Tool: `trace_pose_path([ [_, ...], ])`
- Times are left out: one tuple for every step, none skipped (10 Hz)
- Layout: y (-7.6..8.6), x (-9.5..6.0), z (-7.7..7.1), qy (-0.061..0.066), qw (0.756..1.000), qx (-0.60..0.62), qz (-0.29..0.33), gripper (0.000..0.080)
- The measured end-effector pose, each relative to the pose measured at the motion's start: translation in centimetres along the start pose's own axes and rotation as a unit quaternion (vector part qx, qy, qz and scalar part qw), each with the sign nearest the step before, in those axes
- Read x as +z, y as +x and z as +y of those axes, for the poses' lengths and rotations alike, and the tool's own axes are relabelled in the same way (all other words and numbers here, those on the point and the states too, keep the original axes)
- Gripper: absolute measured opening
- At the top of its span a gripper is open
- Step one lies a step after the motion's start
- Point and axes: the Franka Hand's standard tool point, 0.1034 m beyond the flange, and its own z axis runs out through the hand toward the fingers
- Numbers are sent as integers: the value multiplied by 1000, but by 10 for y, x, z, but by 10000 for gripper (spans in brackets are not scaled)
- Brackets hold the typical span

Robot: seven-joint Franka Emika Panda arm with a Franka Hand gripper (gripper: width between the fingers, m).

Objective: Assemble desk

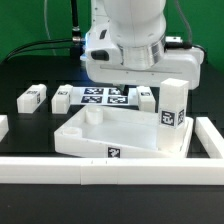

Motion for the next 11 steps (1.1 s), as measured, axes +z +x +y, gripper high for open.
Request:
trace_pose_path([
  [-2,6,1,-1,1000,0,0,649],
  [-3,6,1,-2,1000,0,-8,649],
  [-2,6,2,-2,1000,0,-8,649],
  [-5,8,4,-3,1000,2,-21,649],
  [-8,10,6,-4,999,5,-49,649],
  [-8,11,8,-5,997,4,-82,649],
  [-6,12,5,-4,996,-7,-85,649],
  [-15,13,5,-6,993,-8,-116,649],
  [-17,15,7,-8,989,-5,-147,649],
  [-17,17,10,-9,983,-2,-182,649],
  [-13,19,12,-10,979,0,-203,649],
])
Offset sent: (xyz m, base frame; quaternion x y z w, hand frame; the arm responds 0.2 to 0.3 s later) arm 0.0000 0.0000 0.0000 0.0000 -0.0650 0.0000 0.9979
